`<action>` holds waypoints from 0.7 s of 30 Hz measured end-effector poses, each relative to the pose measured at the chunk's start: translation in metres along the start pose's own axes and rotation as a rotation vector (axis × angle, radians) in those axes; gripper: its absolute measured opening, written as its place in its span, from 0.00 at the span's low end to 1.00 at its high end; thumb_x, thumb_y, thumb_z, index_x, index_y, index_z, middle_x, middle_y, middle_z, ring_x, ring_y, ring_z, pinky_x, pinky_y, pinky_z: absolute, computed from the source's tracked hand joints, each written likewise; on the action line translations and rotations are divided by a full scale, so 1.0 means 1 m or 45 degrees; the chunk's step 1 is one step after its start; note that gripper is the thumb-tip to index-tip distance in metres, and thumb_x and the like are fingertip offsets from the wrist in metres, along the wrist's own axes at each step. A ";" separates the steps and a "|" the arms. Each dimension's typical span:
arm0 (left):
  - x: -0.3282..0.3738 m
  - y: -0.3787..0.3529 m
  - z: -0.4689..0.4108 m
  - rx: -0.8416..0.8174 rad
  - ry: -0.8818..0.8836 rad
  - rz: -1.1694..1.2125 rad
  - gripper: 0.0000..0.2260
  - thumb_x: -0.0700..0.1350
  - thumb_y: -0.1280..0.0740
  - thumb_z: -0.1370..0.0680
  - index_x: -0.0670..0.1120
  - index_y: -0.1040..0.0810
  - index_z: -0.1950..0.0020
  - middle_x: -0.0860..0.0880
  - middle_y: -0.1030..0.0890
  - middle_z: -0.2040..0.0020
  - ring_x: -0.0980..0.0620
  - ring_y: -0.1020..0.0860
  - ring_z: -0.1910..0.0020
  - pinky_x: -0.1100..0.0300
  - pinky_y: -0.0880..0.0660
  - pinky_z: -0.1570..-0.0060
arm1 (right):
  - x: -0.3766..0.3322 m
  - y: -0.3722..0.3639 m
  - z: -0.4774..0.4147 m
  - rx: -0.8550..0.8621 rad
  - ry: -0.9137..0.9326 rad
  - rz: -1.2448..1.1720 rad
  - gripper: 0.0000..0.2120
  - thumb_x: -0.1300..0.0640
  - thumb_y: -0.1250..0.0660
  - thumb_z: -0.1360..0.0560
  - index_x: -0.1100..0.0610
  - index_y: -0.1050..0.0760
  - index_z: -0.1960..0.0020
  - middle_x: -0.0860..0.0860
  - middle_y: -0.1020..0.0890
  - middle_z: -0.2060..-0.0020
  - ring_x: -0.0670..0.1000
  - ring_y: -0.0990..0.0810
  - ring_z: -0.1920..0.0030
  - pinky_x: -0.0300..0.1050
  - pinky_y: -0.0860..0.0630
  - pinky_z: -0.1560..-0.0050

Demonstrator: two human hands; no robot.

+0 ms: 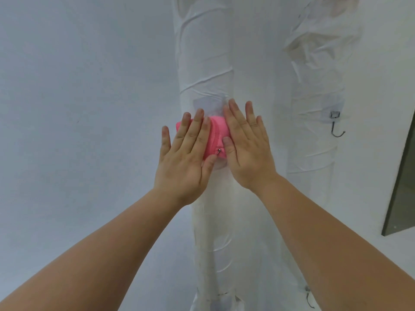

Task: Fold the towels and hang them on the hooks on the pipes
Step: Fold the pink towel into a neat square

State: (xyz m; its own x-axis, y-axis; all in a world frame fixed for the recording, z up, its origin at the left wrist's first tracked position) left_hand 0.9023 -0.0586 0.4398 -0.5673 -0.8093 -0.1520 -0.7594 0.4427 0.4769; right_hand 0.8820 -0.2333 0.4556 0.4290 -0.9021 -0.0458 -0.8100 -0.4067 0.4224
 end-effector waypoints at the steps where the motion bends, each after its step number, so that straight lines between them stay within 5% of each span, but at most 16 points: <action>1: -0.002 -0.004 0.000 0.021 -0.024 -0.002 0.30 0.59 0.55 0.16 0.49 0.59 0.17 0.52 0.59 0.17 0.50 0.59 0.17 0.40 0.60 0.21 | 0.003 -0.002 -0.001 -0.006 0.012 -0.031 0.27 0.46 0.55 0.15 0.49 0.54 0.18 0.46 0.50 0.18 0.52 0.59 0.18 0.59 0.56 0.20; 11: -0.009 -0.035 -0.002 0.243 -0.129 0.055 0.36 0.63 0.49 0.17 0.41 0.54 0.19 0.46 0.52 0.18 0.41 0.53 0.18 0.33 0.51 0.22 | 0.018 -0.028 -0.004 0.106 0.016 -0.254 0.28 0.48 0.52 0.16 0.54 0.51 0.18 0.49 0.49 0.18 0.54 0.55 0.18 0.62 0.53 0.20; 21: 0.001 -0.008 0.002 -0.124 -0.013 -0.058 0.38 0.62 0.47 0.19 0.48 0.65 0.18 0.48 0.63 0.17 0.45 0.62 0.18 0.37 0.58 0.21 | 0.005 -0.003 0.001 -0.134 -0.175 -0.008 0.28 0.40 0.57 0.16 0.40 0.63 0.20 0.41 0.59 0.19 0.51 0.62 0.19 0.59 0.55 0.20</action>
State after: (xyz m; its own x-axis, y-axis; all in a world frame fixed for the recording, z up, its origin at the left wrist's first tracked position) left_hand 0.9071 -0.0617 0.4343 -0.5366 -0.8235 -0.1842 -0.7503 0.3656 0.5508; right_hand 0.8858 -0.2364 0.4531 0.3693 -0.9138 -0.1691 -0.7582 -0.4015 0.5138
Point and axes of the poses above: each hand's wrist, its own z-axis away from the middle knuckle, its own y-axis out of the back of the hand, x = y × z, the point moved 1 cm from there along -z, towards the middle knuckle
